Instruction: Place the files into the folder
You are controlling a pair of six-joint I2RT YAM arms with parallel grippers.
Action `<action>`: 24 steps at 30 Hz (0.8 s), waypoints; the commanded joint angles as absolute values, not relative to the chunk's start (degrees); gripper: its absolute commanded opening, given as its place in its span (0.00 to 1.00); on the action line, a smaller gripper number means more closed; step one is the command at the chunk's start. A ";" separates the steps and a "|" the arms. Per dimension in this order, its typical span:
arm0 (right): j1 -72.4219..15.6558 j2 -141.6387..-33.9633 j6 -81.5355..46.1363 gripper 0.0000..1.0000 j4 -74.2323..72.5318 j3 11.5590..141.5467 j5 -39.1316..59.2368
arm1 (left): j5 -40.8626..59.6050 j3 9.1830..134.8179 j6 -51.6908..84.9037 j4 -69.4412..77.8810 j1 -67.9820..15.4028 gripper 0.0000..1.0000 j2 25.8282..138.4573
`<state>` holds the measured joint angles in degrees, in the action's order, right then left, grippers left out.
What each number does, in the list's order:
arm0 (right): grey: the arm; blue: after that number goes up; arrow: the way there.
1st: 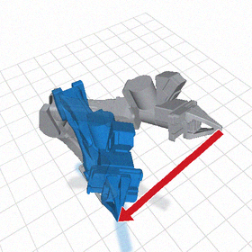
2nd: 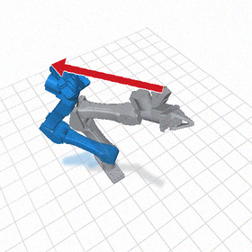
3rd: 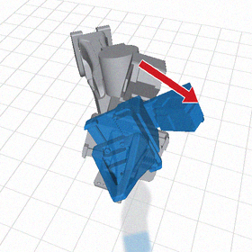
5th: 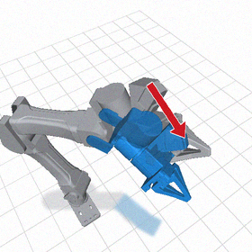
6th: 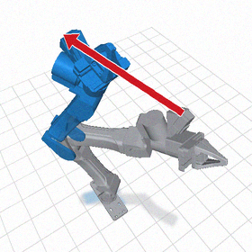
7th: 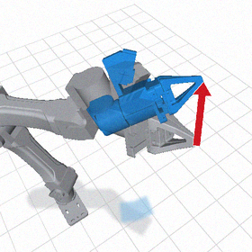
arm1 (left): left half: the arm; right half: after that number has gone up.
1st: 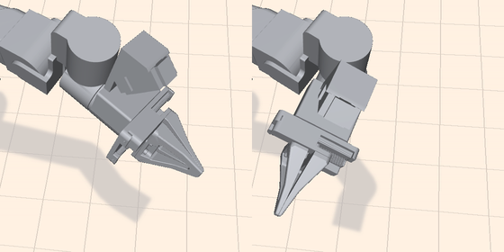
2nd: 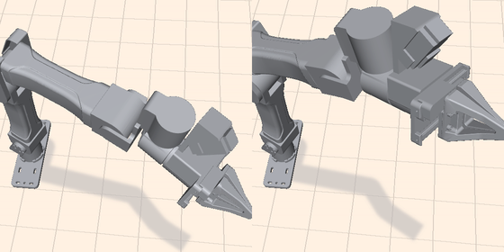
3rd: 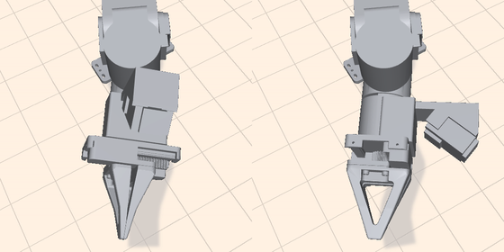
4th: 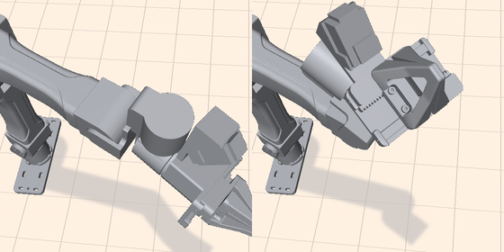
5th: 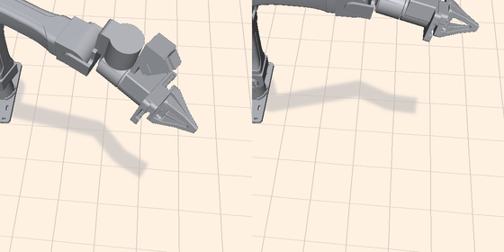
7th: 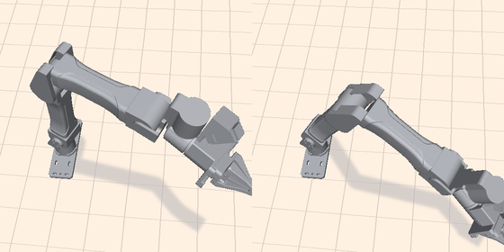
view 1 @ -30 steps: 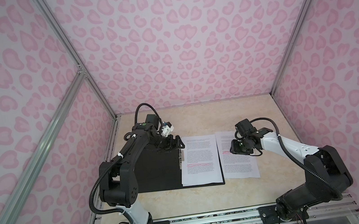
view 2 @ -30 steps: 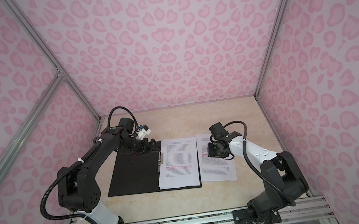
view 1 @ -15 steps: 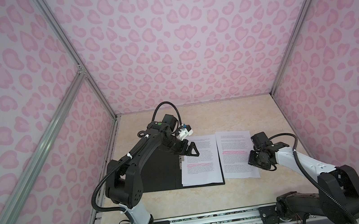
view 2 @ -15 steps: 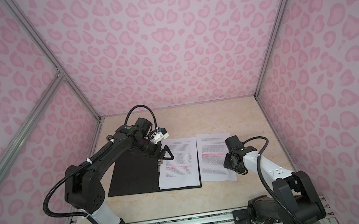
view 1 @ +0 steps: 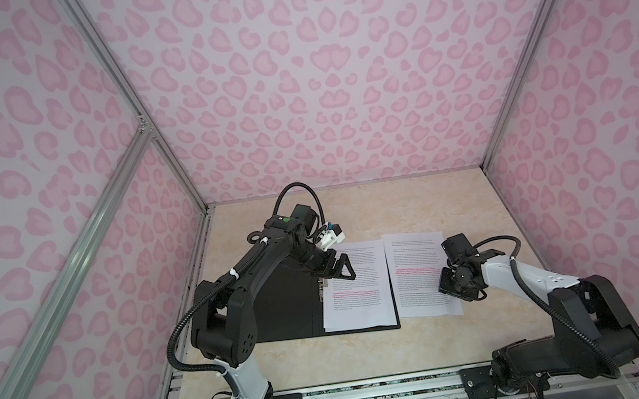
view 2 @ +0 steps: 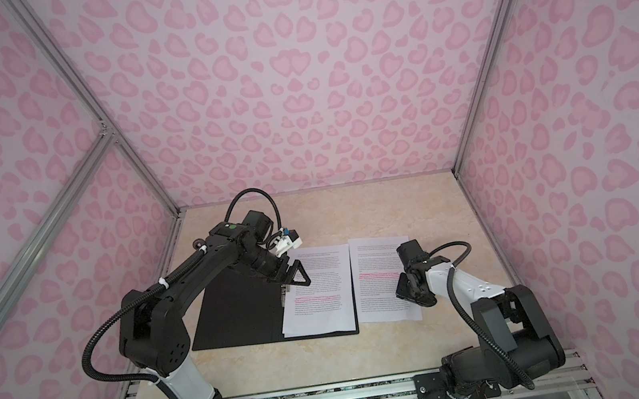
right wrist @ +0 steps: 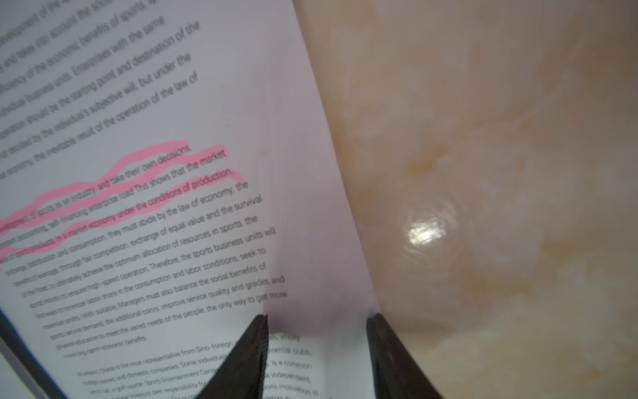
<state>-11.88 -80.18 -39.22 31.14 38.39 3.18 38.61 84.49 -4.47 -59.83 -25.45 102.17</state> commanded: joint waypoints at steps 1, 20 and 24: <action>-10.49 -81.51 -38.44 0.50 32.39 38.14 0.00 | 39.58 85.49 -4.83 -61.04 -25.75 0.98 102.73; -0.16 -71.10 -35.26 0.46 32.43 39.03 2.26 | 36.56 100.19 -0.87 -60.38 -42.14 0.98 116.18; 1.87 -71.54 -34.92 0.47 30.26 38.28 3.75 | 34.34 107.27 1.70 -60.23 -46.44 0.98 122.85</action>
<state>0.67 -70.96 -35.68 31.14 38.72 2.87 35.88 103.88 -0.99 -60.31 -44.84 119.92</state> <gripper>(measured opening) 0.472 0.981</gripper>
